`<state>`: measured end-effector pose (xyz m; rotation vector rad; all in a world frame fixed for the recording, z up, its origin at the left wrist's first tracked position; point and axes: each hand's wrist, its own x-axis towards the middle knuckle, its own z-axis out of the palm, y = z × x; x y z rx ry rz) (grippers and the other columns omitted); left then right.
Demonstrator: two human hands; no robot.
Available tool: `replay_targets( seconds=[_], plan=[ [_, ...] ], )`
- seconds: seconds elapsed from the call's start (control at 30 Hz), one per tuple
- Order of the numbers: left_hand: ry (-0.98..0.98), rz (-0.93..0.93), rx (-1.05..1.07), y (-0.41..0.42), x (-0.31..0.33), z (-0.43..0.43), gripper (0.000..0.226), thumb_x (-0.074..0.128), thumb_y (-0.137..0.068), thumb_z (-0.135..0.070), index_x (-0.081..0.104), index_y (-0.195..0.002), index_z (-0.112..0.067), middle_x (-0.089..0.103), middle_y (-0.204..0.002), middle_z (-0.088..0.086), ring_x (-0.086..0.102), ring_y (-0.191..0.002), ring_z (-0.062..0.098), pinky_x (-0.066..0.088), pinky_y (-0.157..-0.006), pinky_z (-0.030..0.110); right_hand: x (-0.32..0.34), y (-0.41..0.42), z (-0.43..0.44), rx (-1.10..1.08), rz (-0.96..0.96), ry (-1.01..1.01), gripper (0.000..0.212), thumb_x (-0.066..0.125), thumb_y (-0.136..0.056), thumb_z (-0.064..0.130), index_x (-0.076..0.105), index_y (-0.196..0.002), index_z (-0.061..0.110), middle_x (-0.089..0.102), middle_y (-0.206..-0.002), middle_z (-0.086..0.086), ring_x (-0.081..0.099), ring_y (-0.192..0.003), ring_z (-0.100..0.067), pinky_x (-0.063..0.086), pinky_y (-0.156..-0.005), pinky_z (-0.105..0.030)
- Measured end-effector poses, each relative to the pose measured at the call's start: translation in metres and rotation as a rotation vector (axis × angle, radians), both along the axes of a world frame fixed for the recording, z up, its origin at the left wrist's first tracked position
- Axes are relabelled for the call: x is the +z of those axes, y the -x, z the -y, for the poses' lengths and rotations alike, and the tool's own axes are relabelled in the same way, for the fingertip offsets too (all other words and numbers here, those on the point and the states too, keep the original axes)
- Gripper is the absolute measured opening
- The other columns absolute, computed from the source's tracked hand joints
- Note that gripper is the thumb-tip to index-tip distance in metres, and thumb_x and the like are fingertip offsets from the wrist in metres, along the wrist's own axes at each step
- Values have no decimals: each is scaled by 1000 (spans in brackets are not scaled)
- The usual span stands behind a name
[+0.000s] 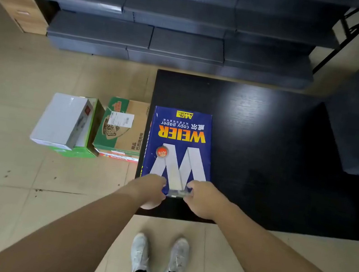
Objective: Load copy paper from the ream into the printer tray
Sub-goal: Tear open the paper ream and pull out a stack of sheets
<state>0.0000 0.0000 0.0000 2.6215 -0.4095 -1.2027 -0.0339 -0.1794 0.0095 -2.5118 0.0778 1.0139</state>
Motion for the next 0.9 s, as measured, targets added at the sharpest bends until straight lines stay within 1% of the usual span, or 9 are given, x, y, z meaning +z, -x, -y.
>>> replay_targets(
  seconds=[0.13,0.23,0.3,0.37,0.47,0.53,0.7,0.83,0.9],
  plan=[
    [44,20,63,-4,-23,7,39,52,-98,-27,55,-135,-17,58,-135,5,57,-118,27,50,-99,42,-24,-13,1,-59,136,23,25,53,-95,29,61,-115,18,66,-107,-4,65,-92,-21,58,-82,-41],
    [65,48,98,-2,-41,12,41,51,-97,-25,54,-137,-18,56,-136,3,57,-119,28,50,-98,43,-43,-15,-3,-73,204,53,19,52,-95,29,63,-107,19,63,-99,-4,64,-82,-21,59,-74,-42],
    [78,106,143,-1,-47,14,38,50,-96,-25,58,-133,-19,59,-131,3,59,-114,28,51,-96,45,-52,-15,-4,-74,248,82,16,52,-94,29,64,-98,20,59,-95,-4,62,-79,-22,58,-72,-42],
    [95,154,175,1,-53,16,34,49,-96,-25,61,-127,-18,61,-124,3,61,-109,29,52,-92,45,-62,-12,-5,-48,292,108,16,51,-94,27,65,-94,18,55,-92,-4,58,-82,-25,54,-70,-38],
    [104,202,187,2,-58,18,27,50,-98,-25,64,-121,-18,62,-117,4,62,-104,28,54,-90,45,-70,-8,-7,-33,359,132,15,54,-94,22,68,-93,16,54,-89,-3,56,-79,-23,49,-66,-34],
    [111,215,209,2,-61,19,25,52,-98,-25,63,-119,-19,62,-116,3,62,-102,27,55,-90,45,-73,-7,-9,-40,389,137,14,57,-94,20,71,-94,15,58,-87,-3,57,-76,-21,48,-65,-29],
    [121,240,213,2,-65,21,23,52,-98,-23,61,-119,-20,62,-115,2,61,-100,26,55,-87,45,-77,-6,-10,-66,388,122,11,66,-90,16,73,-98,12,65,-91,-6,56,-75,-18,46,-67,-24],
    [136,248,219,2,-66,21,22,54,-98,-22,60,-119,-19,62,-115,2,62,-100,26,55,-88,45,-80,-6,-10,-100,402,101,14,63,-93,17,71,-103,12,67,-97,-7,59,-82,-17,50,-73,-25],
    [142,250,229,3,-66,21,21,54,-98,-23,60,-118,-20,63,-115,2,62,-101,25,55,-89,45,-82,-6,-10,-114,410,89,14,61,-94,18,68,-104,13,65,-100,-6,59,-87,-17,48,-73,-24]
  ],
)
